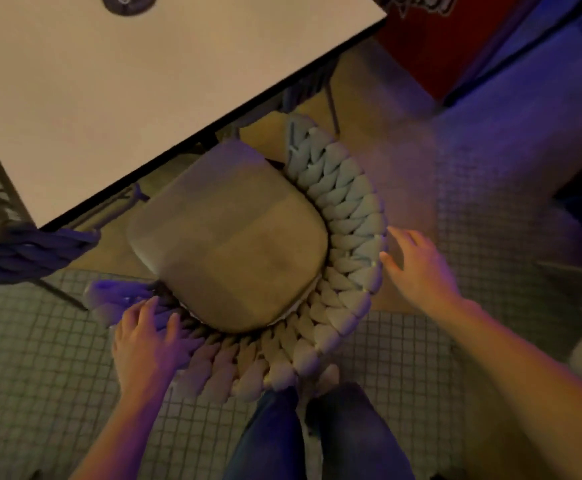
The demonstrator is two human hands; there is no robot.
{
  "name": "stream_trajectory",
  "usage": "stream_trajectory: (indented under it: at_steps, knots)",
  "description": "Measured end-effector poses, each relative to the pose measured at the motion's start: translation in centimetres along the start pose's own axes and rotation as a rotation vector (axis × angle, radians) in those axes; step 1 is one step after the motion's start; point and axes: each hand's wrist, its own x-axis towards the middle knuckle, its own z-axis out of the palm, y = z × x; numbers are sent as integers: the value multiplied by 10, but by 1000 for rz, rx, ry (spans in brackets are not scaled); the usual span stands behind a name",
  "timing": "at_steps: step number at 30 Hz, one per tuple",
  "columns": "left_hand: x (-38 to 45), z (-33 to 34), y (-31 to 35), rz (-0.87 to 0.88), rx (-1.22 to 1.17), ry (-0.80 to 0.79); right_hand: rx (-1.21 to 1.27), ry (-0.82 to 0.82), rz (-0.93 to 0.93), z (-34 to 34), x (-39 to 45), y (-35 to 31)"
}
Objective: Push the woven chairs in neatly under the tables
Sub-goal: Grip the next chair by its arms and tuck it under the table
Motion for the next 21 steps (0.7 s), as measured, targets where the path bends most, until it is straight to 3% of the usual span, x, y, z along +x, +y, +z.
stream_trajectory:
  at_steps: [4,10,16,21]
  knots:
    - [-3,13,0,-137,-27,61,-44,-44,-106,-9,59,4]
    - [10,30,5,-568,-104,106,-203,-186,-306,0,160,-18]
    - [49,25,-12,-681,-71,44,-418,-246,-387,6,231,-47]
    - [66,31,-38,-738,-115,-19,-353,-242,-350,25,262,-59]
